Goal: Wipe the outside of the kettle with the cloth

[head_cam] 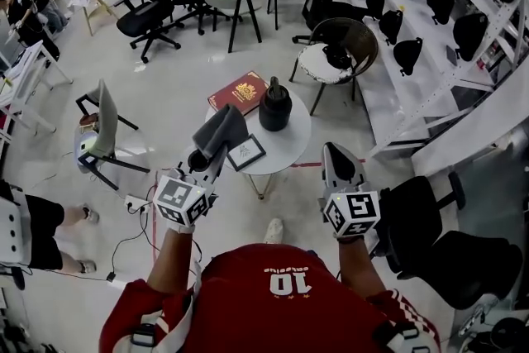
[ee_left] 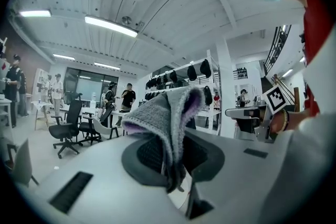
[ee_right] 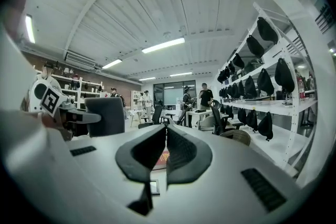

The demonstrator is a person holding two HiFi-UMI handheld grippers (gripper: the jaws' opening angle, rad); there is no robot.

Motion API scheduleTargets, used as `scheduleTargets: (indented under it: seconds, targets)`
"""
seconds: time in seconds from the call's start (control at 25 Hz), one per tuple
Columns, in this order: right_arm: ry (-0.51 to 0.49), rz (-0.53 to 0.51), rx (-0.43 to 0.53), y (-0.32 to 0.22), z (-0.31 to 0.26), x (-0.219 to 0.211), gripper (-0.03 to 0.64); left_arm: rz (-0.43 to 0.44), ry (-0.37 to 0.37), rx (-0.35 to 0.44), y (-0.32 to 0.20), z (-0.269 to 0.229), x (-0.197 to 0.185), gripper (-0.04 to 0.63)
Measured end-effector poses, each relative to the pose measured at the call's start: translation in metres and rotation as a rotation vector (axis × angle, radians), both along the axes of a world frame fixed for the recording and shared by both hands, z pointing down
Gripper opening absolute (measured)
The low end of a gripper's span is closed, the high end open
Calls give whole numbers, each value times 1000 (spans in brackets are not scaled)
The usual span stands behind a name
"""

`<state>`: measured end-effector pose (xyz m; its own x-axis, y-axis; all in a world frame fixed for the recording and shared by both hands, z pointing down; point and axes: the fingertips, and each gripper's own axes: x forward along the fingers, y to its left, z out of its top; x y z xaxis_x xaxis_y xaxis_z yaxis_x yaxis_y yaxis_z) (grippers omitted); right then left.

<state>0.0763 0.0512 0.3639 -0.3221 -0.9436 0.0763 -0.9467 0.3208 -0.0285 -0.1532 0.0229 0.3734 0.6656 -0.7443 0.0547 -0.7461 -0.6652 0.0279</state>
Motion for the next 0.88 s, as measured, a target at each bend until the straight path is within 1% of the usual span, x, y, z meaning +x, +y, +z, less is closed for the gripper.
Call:
scheduleTargets:
  seconds: [0.24,0.52,0.72,0.88]
  targets:
    - [-6,-26,1,-46,4,19,20,-9,-18,5,-40,0,23,46]
    - [-25,-68,0,-87,6,42,20,-27,-59,7,-76,0,50,46]
    - [-45,-88,-13,-107,12,48,20,-42,-83,-2,-93,2,58,46]
    - [-57,-89,-21,-121,16,47,20,-55,-120,-19,-108,10,54,46]
